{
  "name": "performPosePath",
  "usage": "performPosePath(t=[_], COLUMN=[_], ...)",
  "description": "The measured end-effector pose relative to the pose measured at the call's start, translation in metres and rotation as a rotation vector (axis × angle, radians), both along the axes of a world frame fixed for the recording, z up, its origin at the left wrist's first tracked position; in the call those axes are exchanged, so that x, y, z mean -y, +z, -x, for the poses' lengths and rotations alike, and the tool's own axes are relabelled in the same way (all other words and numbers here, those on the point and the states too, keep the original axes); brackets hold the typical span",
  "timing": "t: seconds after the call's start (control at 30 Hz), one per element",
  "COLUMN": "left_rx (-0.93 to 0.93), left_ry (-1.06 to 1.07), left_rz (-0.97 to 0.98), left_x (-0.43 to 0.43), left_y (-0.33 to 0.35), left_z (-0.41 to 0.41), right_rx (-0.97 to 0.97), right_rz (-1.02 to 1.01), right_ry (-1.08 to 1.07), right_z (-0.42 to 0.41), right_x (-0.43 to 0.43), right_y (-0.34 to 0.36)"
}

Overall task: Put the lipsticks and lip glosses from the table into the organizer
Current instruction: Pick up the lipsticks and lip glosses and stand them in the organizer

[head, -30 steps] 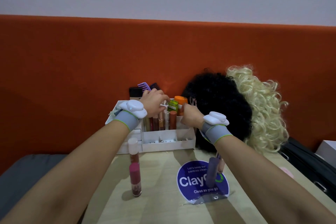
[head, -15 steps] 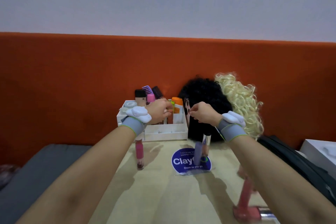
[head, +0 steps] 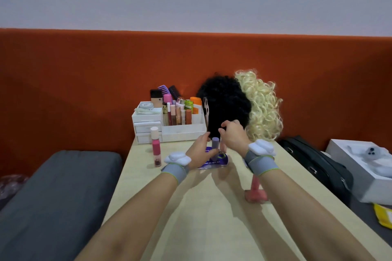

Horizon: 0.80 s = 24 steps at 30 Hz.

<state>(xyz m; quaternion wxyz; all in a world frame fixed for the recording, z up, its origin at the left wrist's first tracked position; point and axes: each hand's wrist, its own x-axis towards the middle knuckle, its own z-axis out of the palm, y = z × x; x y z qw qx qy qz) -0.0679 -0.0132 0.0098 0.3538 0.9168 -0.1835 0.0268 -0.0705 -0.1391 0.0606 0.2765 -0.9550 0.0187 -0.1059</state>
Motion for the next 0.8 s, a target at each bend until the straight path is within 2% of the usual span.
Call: performPosePath(t=[0.2,0.37,0.5,0.67,0.8], left_rx=[-0.068,0.013,0.093,0.108,0.108], left_ry=[0.075,0.118,0.108,0.094,0.086], left_rz=[0.101,-0.134,-0.258,-0.332,-0.313], left_x=[0.001,-0.020,-0.028,-0.032,-0.032], left_y=[-0.026,-0.044,-0.050,-0.056,-0.058], left_z=[0.003,0.016,0.023,0.024,0.026], right_rx=[0.133,0.174,0.116,0.061,0.050], right_rz=[-0.130,-0.297,-0.392,-0.418,-0.326], right_ry=[-0.029,-0.079,-0.093,-0.068,-0.076], right_z=[0.027,0.037,0.047,0.047,0.048], right_x=[-0.018,-0.033,-0.041,-0.037,-0.034], right_y=[-0.038,-0.072,-0.091,-0.095,-0.101])
